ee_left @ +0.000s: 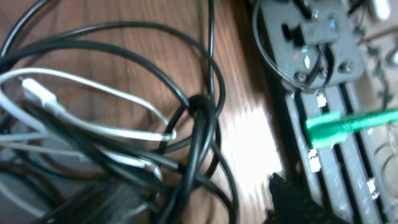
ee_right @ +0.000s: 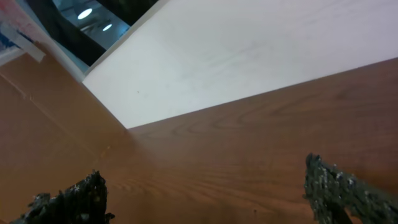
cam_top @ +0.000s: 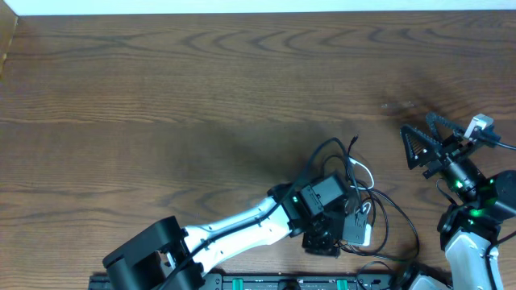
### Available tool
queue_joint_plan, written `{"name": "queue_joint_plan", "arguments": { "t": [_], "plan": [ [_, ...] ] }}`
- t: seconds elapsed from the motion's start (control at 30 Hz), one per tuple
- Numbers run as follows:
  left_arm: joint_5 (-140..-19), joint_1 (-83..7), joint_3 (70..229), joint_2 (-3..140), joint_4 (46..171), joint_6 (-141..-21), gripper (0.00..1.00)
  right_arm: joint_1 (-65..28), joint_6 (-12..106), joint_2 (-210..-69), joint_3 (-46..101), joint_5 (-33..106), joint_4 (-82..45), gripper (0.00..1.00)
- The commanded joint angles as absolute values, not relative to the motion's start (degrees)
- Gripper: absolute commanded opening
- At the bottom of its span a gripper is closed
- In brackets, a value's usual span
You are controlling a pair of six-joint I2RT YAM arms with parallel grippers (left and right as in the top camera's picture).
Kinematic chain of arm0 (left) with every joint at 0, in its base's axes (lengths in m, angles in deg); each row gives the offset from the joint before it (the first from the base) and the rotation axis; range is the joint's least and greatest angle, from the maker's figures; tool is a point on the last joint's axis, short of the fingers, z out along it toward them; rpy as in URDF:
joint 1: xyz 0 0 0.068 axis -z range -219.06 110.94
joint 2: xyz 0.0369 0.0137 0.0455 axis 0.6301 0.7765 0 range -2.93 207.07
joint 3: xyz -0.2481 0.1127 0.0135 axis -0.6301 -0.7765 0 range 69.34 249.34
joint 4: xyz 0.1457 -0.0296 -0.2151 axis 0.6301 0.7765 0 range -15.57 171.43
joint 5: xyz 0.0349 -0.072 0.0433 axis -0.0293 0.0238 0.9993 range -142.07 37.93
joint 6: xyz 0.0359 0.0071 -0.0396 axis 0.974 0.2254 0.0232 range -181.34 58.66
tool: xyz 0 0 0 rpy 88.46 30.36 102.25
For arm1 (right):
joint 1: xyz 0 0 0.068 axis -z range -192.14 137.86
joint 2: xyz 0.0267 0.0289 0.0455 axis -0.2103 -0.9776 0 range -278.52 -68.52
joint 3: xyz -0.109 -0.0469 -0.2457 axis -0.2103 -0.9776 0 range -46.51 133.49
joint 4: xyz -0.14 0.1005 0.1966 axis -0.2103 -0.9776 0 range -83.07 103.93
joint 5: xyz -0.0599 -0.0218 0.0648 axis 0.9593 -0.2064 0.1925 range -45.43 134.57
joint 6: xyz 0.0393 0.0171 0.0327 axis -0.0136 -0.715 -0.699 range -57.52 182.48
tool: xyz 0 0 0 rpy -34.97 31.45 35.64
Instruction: Untangle cables
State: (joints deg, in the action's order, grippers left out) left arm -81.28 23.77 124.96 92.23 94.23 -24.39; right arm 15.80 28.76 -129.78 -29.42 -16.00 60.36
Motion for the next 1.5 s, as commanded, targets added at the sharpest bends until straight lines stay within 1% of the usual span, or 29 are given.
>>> {"name": "queue_joint_plan", "arguments": {
  "t": [0.0,0.03,0.07,0.1,0.23,0.37,0.5,0.67,0.93,1.0,1.07,1.17,1.27,1.37,1.47],
  "plan": [
    [-80.0,23.3,124.6,92.2,93.7,-24.1,0.36,16.2,28.7,-130.1,-29.4,-16.0,60.4,0.99],
    [-79.4,22.8,124.6,92.3,93.3,-24.1,0.29,16.2,28.7,-130.1,-29.4,-16.0,60.4,0.99],
    [-79.4,22.5,124.6,92.3,93.1,-24.1,0.25,16.2,28.7,-130.1,-29.4,-16.0,60.4,0.99],
    [-79.4,21.9,124.6,92.3,92.6,-24.1,0.19,16.2,28.7,-130.1,-29.4,-16.0,60.4,0.99],
    [-76.9,20.3,124.6,92.3,90.5,-24.4,0.08,16.2,28.7,-130.1,-29.4,-16.3,60.4,0.99],
    [-71.1,18.5,124.6,92.3,87.7,-26.7,0.08,16.2,28.7,-130.1,-29.4,-16.6,60.4,0.99],
    [-70.4,15.7,124.6,92.1,85.2,-27.1,0.08,16.2,28.7,-130.1,-29.4,-16.6,60.4,0.99],
    [-68.9,8.9,124.6,90.6,81.7,-29.7,0.08,16.2,29.3,-130.1,-29.4,-17.5,60.4,0.99],
    [-69.7,-2.7,126.3,82.7,81.0,-30.4,0.08,13.9,37.5,-130.1,-29.4,-28.9,60.8,0.99],
    [-73.4,-4.6,126.8,79.3,81.0,-30.6,0.08,12.0,39.1,-130.1,-29.2,-31.7,61.5,0.99],
    [-79.6,-5.9,127.1,76.7,81.0,-30.9,0.08,10.4,40.1,-130.2,-28.9,-33.0,62.0,0.99],
    [-86.3,-7.6,127.3,72.7,80.6,-34.1,0.08,8.3,41.2,-130.3,-27.8,-34.3,61.9,0.98],
    [-90.7,-8.5,127.3,69.7,80.3,-37.8,0.08,7.5,42.4,-130.5,-27.3,-35.3,61.9,0.98],
    [-96.3,-8.6,127.3,67.9,79.5,-38.6,0.08,6.9,43.1,-130.7,-27.3,-36.1,61.9,0.98],
    [-97.2,-8.5,127.3,67.7,79.1,-40.1,0.08,6.0,43.3,-130.8,-27.3,-36.4,61.9,0.99]
  ]
}}
